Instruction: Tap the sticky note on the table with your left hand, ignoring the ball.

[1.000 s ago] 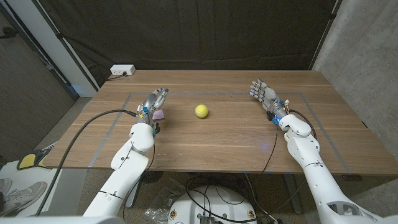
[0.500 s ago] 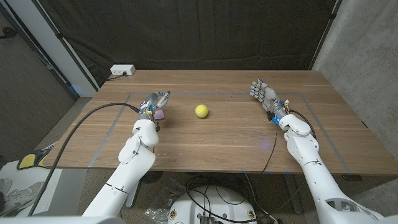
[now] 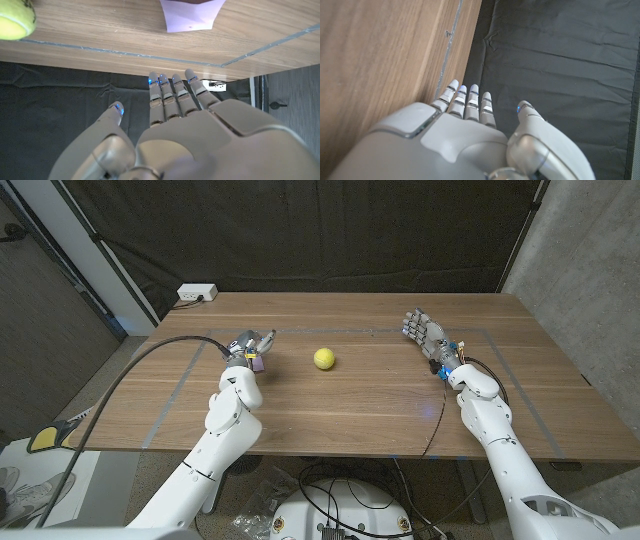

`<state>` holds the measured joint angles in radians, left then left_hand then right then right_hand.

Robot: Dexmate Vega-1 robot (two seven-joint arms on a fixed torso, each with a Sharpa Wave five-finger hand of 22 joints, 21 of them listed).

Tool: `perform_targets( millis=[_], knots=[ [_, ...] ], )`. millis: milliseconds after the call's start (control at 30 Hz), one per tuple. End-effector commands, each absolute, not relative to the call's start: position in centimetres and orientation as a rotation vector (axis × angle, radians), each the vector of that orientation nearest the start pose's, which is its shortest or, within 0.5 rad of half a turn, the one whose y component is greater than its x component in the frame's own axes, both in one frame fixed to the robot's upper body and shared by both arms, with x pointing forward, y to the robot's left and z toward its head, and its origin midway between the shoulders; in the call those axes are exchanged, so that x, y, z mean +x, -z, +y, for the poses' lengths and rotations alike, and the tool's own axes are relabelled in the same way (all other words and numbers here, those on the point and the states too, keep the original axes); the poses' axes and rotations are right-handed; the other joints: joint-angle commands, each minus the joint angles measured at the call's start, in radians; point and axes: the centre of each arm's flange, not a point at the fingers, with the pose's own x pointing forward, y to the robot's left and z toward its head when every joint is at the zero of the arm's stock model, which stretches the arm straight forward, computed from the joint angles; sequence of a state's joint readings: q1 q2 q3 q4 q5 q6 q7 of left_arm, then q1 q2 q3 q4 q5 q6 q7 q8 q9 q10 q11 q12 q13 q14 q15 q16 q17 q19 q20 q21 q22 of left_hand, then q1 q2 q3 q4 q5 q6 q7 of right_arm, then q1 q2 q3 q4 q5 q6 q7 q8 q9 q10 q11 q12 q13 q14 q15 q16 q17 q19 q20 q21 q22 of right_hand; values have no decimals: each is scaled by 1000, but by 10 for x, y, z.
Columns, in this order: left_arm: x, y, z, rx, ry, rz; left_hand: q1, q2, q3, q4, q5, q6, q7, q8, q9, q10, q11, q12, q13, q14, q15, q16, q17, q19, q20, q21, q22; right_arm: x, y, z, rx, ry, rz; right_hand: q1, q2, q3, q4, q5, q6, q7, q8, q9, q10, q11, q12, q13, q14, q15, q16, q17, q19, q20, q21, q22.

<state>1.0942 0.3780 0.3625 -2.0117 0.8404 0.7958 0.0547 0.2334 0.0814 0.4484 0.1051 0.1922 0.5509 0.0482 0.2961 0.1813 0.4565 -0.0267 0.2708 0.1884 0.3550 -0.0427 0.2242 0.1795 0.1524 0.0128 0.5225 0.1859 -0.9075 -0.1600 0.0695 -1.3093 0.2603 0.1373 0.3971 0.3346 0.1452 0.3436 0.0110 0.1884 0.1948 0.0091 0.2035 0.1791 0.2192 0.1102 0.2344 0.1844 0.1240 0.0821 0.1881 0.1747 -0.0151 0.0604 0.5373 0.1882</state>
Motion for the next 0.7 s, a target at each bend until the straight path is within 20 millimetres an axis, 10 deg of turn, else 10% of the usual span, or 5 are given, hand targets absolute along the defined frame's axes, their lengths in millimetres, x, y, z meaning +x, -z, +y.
perform_targets(
  millis=[33,700],
  knots=[
    [545,21,246,1110,-581,-192,-7,-11,-8,2,3,31,-2,5,1,26,1,6,1,37,-26,7,2,28,5,12,2,654,38,-285,23,-311,-584,7,-2,7,-4,-1,10,0,0,5,9,-5,1,1,4,-3,-1,3,1,-5,-2,5],
    [563,28,249,1161,-477,-40,-32,-43,-37,12,11,5,-8,-45,0,3,-6,-42,-1,22,-32,-29,-2,46,-2,6,-1,659,42,-283,29,-313,-573,1,-4,7,-3,-3,16,4,-1,5,13,-1,0,1,3,-2,-1,4,0,-3,-4,6]
  ],
)
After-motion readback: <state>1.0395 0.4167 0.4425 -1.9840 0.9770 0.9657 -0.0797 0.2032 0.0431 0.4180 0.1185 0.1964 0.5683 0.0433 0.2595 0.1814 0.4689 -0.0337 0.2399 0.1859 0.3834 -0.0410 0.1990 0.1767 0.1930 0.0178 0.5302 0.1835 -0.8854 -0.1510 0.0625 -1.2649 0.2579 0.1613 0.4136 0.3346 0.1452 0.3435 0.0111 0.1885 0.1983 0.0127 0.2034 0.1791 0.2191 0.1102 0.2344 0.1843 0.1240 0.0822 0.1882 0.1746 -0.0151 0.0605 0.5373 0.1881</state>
